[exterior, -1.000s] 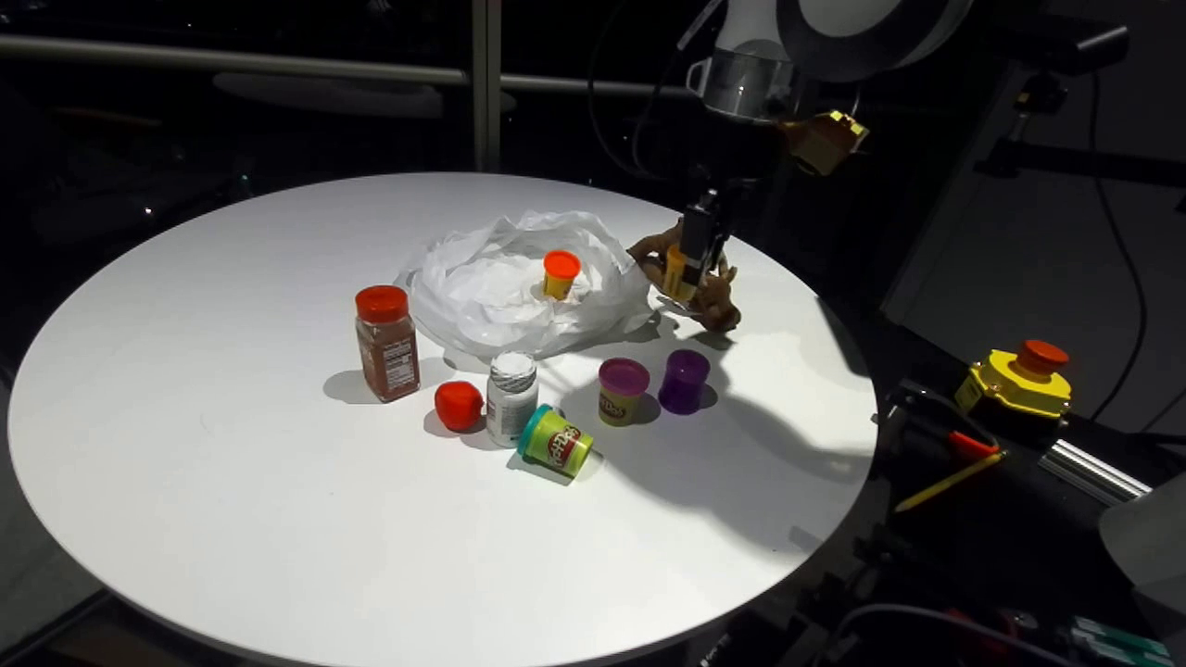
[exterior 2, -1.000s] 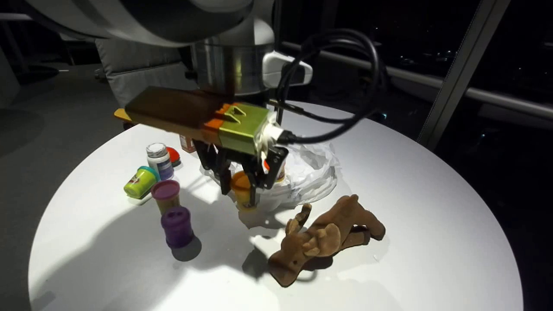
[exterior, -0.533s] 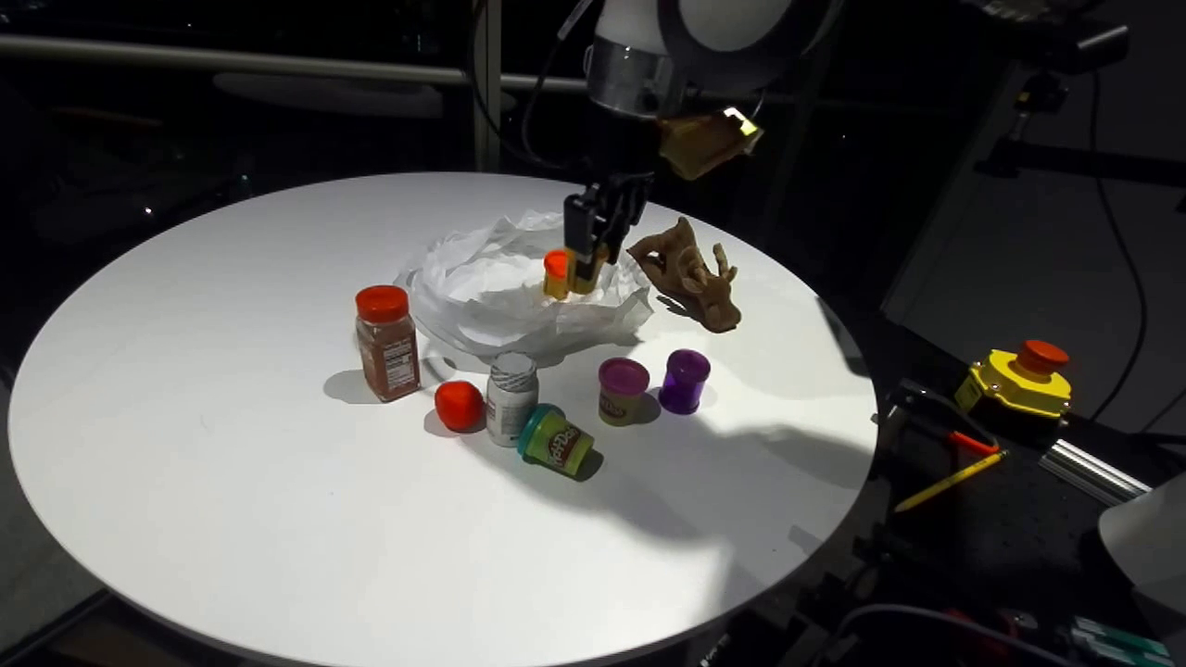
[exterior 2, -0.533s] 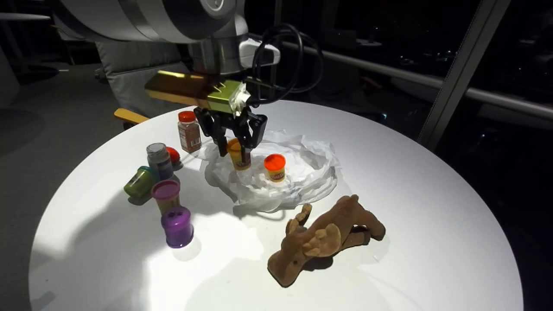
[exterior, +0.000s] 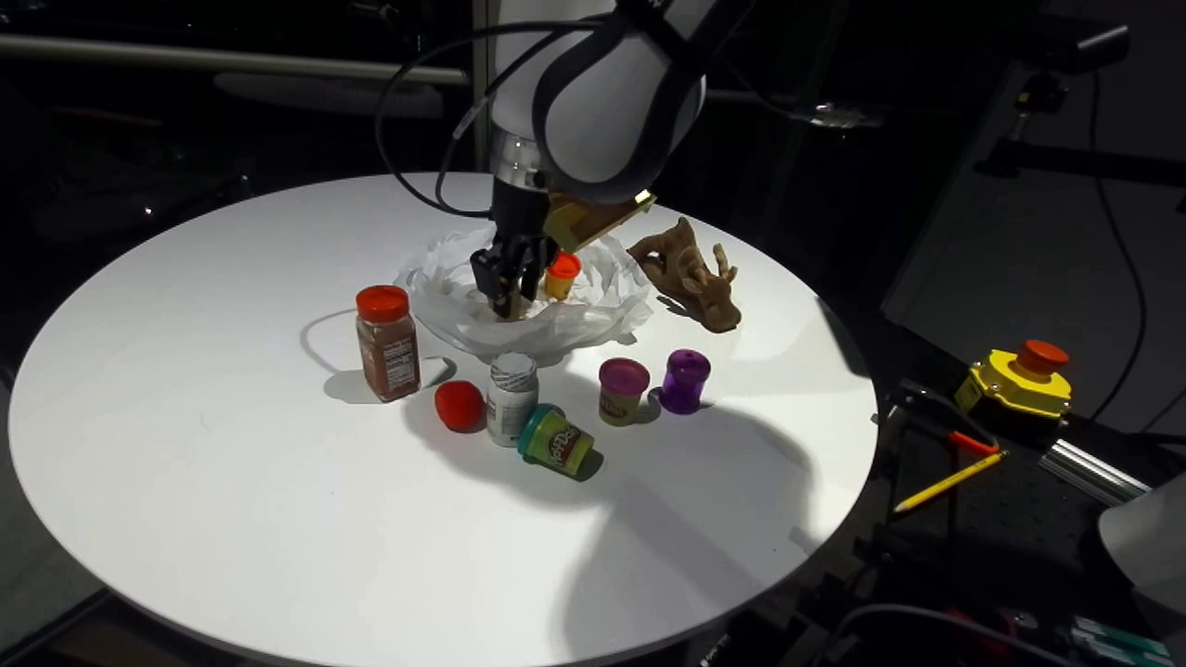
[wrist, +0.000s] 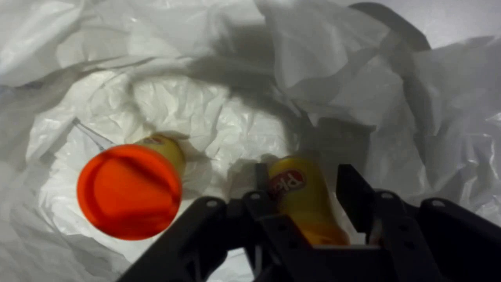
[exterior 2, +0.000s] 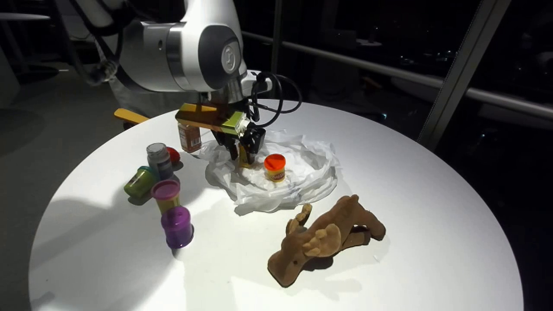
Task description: Put the contents on the table into the plastic bag.
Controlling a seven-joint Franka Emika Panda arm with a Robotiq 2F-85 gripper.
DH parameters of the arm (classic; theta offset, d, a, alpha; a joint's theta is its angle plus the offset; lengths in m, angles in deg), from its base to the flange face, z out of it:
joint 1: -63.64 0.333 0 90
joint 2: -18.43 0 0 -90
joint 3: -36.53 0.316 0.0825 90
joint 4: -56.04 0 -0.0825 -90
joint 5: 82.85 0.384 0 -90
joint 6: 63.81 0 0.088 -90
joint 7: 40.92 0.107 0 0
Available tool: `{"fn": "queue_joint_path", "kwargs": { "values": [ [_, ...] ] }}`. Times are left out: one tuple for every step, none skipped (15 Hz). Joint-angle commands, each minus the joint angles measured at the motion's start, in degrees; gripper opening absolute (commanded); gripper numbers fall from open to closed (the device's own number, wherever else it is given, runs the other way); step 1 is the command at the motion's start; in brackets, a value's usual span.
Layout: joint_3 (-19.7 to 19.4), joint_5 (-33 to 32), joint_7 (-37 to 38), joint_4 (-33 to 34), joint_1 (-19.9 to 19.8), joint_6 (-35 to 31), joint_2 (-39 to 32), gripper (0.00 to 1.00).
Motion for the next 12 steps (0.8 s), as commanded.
{"fn": "queue_joint_path", "kwargs": {
  "values": [
    [-2.6, -0.8, 1.6, 6.0, 2.7, 0.6, -3.9, 0.77],
    [-2.7, -0.8, 1.3, 5.9, 3.0, 0.8, -3.0, 0.83],
    [-2.6, -0.7, 0.9, 5.4, 3.0, 0.9, -1.9, 0.92],
    [-2.5, -0.6, 0.7, 4.5, 3.1, 1.0, -0.2, 0.99],
    [-2.4, -0.6, 0.7, 3.9, 3.2, 1.0, 1.2, 1.0],
    [-2.9, -1.0, 1.2, 3.2, 3.8, 0.6, 2.9, 1.0],
    [-3.0, -1.2, 1.5, 2.7, 4.2, 0.8, 4.5, 1.0],
    [-3.2, -1.4, 1.8, 2.1, 4.6, 1.5, 6.3, 1.0],
    [-3.5, -1.5, 2.3, 1.9, 5.1, 3.1, 7.9, 1.0],
    [-3.8, -1.7, 3.2, 1.5, 5.5, 5.9, 9.6, 1.0],
    [-4.6, -2.7, 5.0, 0.9, 6.4, 9.3, 11.4, 1.0],
    [-5.1, -3.8, 6.9, 0.7, 6.9, 13.0, 13.1, 0.99]
  ]
}}
